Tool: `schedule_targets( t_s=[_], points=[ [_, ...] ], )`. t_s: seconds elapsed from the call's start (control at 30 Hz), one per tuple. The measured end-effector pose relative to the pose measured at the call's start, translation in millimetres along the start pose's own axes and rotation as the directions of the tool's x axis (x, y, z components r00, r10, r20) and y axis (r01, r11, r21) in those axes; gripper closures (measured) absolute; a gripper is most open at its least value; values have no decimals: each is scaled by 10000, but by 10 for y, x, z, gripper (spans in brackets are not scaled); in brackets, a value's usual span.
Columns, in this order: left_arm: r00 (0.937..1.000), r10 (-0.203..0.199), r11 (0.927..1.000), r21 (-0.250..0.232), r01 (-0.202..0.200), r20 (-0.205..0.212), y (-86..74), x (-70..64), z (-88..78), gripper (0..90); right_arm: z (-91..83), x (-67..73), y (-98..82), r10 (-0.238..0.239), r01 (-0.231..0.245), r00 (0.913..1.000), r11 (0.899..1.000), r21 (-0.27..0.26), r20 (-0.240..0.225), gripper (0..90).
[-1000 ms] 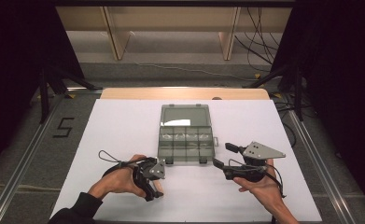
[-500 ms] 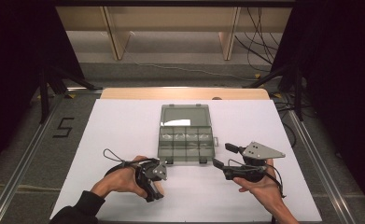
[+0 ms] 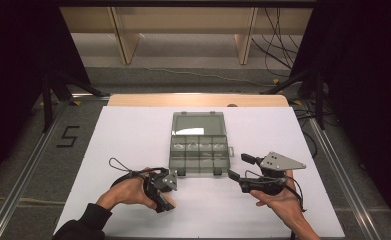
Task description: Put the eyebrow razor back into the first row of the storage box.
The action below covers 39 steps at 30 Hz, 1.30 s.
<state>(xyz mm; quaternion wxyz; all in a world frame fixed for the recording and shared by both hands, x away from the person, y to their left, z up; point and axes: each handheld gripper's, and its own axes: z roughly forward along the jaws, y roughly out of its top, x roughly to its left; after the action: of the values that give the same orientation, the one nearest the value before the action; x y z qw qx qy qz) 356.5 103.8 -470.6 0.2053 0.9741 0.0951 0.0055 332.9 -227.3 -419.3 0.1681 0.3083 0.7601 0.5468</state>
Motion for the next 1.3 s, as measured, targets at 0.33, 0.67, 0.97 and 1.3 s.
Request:
schedule_targets(
  t_s=[0.33,0.67,0.97,1.3],
  points=[
    [10000,13,9995,328,-10,-99,-12,30,-46,547,3,7,-2,-1,1,10000,9999,-106,-42,274],
    [9998,-164,9977,659,173,-144,3,32,-65,676,-9,9,-5,16,-16,10000,10000,-57,-60,278],
    [9984,-507,9947,880,526,-232,27,28,-69,739,-7,9,-4,18,-18,10000,10000,-81,-63,281],
    [9964,-830,9931,822,839,-148,12,40,-87,740,-40,2,9,-76,72,9999,9995,308,128,281]
  ],
)
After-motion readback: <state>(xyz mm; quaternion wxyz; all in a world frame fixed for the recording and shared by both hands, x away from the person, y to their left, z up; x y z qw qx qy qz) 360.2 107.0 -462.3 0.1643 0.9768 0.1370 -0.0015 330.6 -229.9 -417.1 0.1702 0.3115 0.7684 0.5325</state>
